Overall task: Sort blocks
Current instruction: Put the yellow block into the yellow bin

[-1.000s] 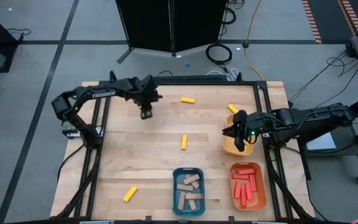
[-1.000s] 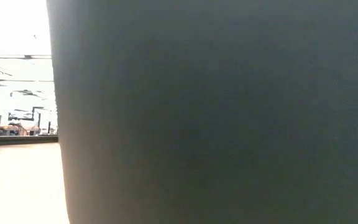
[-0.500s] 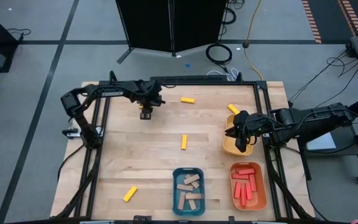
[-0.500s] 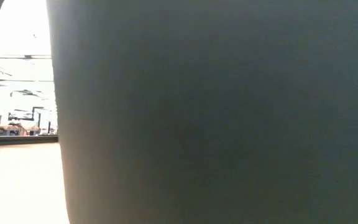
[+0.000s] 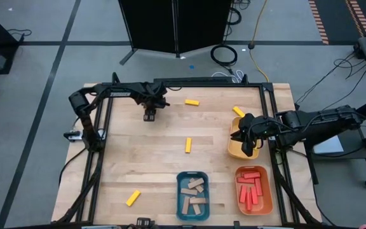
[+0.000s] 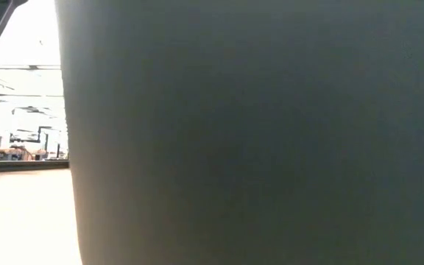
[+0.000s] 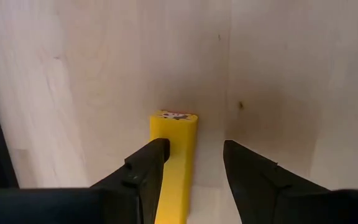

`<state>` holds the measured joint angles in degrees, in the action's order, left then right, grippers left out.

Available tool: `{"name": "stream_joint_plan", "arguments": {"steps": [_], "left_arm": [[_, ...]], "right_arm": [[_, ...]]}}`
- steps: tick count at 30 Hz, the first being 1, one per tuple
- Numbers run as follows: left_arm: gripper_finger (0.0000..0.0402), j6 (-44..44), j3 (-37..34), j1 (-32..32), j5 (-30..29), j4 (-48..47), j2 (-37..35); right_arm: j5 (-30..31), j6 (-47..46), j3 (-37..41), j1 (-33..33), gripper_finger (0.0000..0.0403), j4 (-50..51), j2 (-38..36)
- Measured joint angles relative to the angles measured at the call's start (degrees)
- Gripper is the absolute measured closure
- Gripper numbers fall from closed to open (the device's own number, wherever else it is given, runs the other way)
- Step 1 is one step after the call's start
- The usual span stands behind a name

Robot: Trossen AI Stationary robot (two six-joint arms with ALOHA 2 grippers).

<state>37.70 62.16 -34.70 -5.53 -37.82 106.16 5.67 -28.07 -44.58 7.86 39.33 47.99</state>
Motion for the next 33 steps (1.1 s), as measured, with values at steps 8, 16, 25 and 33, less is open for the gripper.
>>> {"name": "stream_joint_plan", "arguments": {"steps": [8, 16, 25, 33], "left_arm": [[0.0236, -0.1, 0.8, 0.0, 0.2, 0.8, 0.2], [0.0237, -3.8, 4.9, 3.3, 8.0, -6.0, -8.2], [0.0237, -0.8, 3.4, 0.6, 8.6, -8.9, -14.1], [0.0237, -26.4, 0.3, -3.4, -4.3, -7.9, -12.0]], "right_arm": [[0.0, 0.4, 0.0, 0.0, 0.0403, -0.1, 0.0], [1.0, -5.2, 0.0, 0.0, 0.0403, -2.2, 0.0], [6.4, -12.6, 0.0, 0.0, 0.0403, -7.5, 0.0], [9.2, -17.7, 0.0, 0.0, 0.0403, -7.9, 0.2]]}}
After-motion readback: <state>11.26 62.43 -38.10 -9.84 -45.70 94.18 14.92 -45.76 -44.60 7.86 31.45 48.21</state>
